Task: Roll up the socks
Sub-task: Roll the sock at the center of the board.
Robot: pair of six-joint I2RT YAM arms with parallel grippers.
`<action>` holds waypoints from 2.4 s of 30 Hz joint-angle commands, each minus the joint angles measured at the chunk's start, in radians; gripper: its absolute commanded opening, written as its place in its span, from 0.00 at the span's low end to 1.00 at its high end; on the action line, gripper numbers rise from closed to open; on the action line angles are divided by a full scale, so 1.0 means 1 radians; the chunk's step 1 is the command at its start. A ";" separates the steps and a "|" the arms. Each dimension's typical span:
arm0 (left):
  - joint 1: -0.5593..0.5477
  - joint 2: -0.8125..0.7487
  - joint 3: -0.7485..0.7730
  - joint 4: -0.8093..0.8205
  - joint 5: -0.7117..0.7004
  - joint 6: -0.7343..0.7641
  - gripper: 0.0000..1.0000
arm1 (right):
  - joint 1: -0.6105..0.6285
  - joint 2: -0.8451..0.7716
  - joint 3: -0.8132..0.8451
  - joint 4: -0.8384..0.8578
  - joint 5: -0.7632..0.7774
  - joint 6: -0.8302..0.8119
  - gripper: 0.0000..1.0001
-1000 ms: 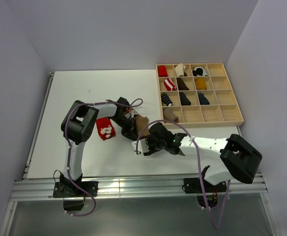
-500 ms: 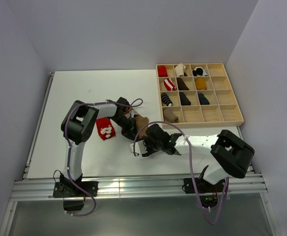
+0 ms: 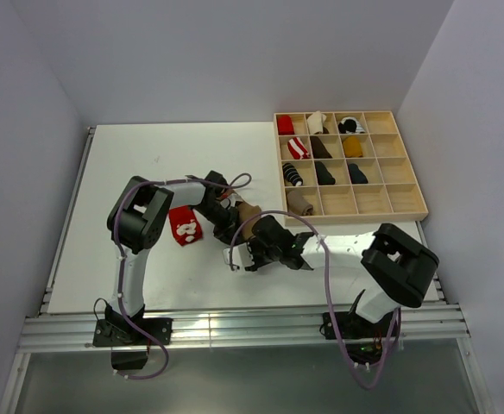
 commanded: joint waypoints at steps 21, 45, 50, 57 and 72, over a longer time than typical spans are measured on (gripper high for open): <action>0.000 -0.213 -0.128 0.271 -0.086 -0.285 0.32 | -0.159 0.112 0.371 -0.574 -0.327 0.229 0.10; -0.017 -0.697 -0.561 0.660 -0.692 -0.394 0.33 | -0.371 0.683 0.981 -1.163 -0.608 0.306 0.10; -0.129 -0.675 -0.500 0.689 -0.804 -0.227 0.34 | -0.380 0.772 1.089 -1.240 -0.620 0.326 0.09; -0.164 -0.602 -0.521 0.864 -0.713 -0.099 0.36 | -0.386 0.830 1.135 -1.318 -0.651 0.309 0.09; -0.213 -0.508 -0.641 1.132 -0.628 -0.022 0.40 | -0.399 0.885 1.167 -1.381 -0.689 0.288 0.10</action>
